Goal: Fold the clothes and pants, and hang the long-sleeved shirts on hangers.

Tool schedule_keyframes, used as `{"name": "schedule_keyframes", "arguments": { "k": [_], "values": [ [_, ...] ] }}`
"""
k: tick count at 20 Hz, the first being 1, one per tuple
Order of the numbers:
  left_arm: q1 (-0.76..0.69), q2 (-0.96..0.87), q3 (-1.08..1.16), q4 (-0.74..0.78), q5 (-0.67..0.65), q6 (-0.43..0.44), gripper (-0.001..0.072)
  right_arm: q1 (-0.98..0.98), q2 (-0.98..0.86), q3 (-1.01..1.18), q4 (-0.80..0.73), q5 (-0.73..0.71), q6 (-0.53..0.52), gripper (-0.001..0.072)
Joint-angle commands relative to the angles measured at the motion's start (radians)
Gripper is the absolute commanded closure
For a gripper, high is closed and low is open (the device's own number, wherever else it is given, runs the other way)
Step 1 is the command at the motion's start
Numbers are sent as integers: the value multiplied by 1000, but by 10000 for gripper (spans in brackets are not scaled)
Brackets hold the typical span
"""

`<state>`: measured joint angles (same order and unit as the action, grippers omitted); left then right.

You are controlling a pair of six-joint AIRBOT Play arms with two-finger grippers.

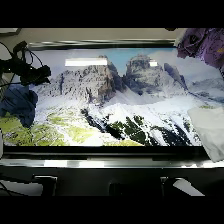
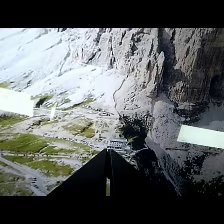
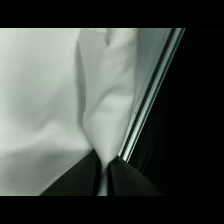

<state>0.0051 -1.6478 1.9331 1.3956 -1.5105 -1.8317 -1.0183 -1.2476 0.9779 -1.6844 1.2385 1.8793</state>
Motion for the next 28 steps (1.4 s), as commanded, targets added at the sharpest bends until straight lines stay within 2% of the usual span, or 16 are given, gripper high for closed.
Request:
{"name": "schedule_keyframes", "arguments": {
  "k": [1, 4, 5, 6, 7, 8, 10, 11, 12, 13, 14, 16, 17, 19, 24, 28],
  "values": [
    [0, -1, 0, 0, -2, 0, 691, -1, 3, -32, -56, 9, 28, 685],
    [0, -1, 0, 0, -2, 0, 691, -1, 3, -53, -64, 20, 31, 684],
    [0, -1, 0, 0, -2, 0, 691, -1, 3, -59, -70, 25, 40, 646],
    [0, -1, 0, 0, -2, 0, 691, -1, 3, -60, -81, 27, 55, 460],
    [0, -1, 0, 0, -2, 0, 691, -1, 7, -57, -84, 19, 62, 213],
    [0, -1, 0, 0, -2, 0, 691, 0, 18, -51, -79, 10, 62, 171],
    [0, -1, 0, 0, -2, 0, 691, 0, 67, -14, -16, -61, 35, 174],
    [0, 0, 0, 0, -2, 0, 691, 0, 104, 7, 58, -130, -11, 213],
    [0, 0, 0, 0, -1, 0, 691, 1, 142, 25, 165, -208, -84, 325],
    [0, 0, 0, 0, 0, 1, 691, 16, 165, 41, 261, -258, -152, 376],
    [0, 3, 0, 0, 0, 4, 691, 52, 174, 58, 320, -281, -204, 382],
    [0, 13, 0, 0, 6, 64, 691, 190, 172, 76, 347, -275, -257, 472],
    [0, 24, 0, 0, 14, 92, 692, 286, 171, 76, 347, -269, -278, 572],
    [0, 56, -8, 1, 54, 166, 692, 496, 167, 76, 345, -271, -306, 662],
    [0, 267, -316, 1, 276, 296, 693, 968, 166, 76, 335, -305, -312, 684],
    [1, 404, -496, 1, 380, 341, 692, 1191, 166, 76, 331, -299, -314, 684]
  ]
}}
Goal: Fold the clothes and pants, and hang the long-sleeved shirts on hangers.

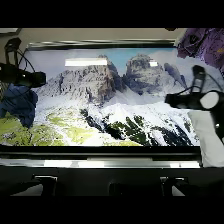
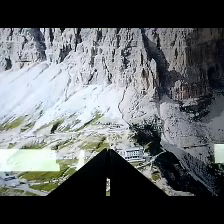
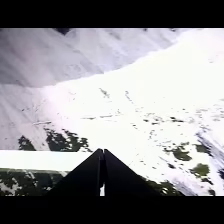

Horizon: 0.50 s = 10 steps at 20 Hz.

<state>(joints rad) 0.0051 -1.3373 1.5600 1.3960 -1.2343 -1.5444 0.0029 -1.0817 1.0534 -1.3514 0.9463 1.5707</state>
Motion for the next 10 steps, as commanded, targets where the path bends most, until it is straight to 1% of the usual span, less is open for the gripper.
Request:
{"name": "schedule_keyframes", "arguments": {
  "k": [1, 10],
  "values": [
    [1, 106, -132, 1, 117, 54, 692, 200, 0, 1, -12, -13, -5, 684],
    [0, 108, -133, 0, 109, 53, 691, 221, 0, 1, -21, -18, -4, 682]
  ]
}}
